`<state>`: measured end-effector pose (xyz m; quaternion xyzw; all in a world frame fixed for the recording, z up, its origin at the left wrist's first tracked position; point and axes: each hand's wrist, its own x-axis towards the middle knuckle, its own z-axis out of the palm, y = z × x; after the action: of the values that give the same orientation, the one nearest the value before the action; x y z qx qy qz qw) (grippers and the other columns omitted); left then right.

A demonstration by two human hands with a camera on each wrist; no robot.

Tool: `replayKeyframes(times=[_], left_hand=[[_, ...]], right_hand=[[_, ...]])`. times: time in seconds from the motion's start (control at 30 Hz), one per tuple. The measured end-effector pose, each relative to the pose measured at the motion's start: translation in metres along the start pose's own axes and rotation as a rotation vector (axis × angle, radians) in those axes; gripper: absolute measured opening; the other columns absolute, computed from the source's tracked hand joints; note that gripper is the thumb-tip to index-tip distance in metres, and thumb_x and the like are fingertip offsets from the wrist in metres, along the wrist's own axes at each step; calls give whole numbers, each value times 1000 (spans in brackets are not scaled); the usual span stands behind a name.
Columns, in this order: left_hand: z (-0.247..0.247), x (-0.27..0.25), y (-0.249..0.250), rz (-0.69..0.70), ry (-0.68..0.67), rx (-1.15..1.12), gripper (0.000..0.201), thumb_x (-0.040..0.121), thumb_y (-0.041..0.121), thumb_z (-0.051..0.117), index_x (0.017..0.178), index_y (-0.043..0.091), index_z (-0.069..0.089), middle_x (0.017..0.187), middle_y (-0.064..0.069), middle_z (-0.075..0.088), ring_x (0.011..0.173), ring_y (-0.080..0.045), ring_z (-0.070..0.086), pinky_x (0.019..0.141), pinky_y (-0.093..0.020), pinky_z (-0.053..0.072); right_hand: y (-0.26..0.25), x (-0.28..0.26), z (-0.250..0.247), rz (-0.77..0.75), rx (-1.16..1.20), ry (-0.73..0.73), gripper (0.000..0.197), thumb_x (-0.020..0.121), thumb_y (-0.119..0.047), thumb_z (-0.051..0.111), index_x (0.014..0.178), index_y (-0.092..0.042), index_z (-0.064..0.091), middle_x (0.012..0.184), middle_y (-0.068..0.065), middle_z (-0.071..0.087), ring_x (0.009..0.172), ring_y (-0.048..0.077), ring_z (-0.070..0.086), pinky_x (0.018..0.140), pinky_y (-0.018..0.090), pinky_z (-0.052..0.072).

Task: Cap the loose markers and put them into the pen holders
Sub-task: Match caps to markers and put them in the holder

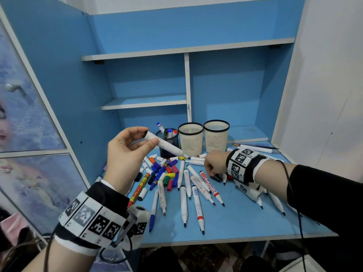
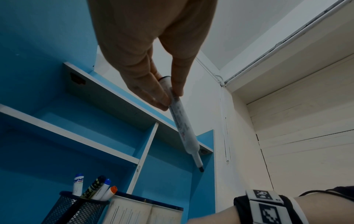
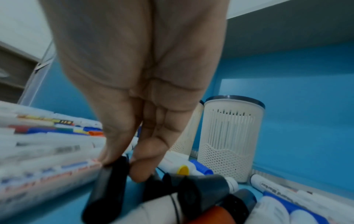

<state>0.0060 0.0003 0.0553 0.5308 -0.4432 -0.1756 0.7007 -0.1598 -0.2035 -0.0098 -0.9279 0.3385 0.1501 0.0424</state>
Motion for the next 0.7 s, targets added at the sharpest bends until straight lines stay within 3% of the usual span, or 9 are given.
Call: replayKeyframes(times=[0.07,0.17,0.3,0.37,0.47,0.6,0.7], left_hand=[[-1,0,0,-3,1,-14,25,74,3,74,91,18,65,97,-11,69,71,-6,67,72,-17,55],[-1,-1,0,-7,-4,-14,25,73,4,74,91,19,65,96,-10,69,75,-8,68,72,-17,55],[0,-4,-1,-12,-4,-11,25,73,4,75,91,19,65,96,-9,69,76,-11,68,74,-19,56],[-1,-3,-1,-11,-1,-21,25,73,4,74,91,18,65,96,-10,69,77,-12,67,75,-20,56],[-3,-3,-2,-8,2,-33,25,73,2,73,92,17,65,96,-10,69,76,-13,67,76,-21,57],[-6,0,-4,-8,8,-36,25,74,1,73,92,17,65,92,-7,69,73,-12,67,75,-21,57],[-8,1,-7,-7,14,-33,25,74,2,73,93,17,65,89,-2,70,75,-12,67,75,-21,57]], right_hand=[[2,-2,-4,35,30,66,23,89,-2,54,103,-10,71,100,7,66,80,15,54,73,26,47],[4,-1,-7,60,11,93,32,90,2,49,113,-11,67,103,9,60,84,15,49,67,21,41],[3,3,-2,56,-118,-45,33,88,-14,63,121,-16,63,122,6,60,105,22,57,89,29,46],[1,7,0,52,-139,-89,36,86,-14,66,121,-14,61,123,6,60,110,23,56,89,28,44],[-1,8,-2,30,-114,-99,31,82,-9,69,113,-8,65,107,6,62,92,19,55,77,25,43],[2,6,-5,47,31,-30,23,84,-2,63,105,-10,65,77,-6,54,75,15,54,60,21,45],[6,3,-9,69,175,6,23,88,1,54,99,-16,64,75,-4,58,57,7,54,53,14,41]])
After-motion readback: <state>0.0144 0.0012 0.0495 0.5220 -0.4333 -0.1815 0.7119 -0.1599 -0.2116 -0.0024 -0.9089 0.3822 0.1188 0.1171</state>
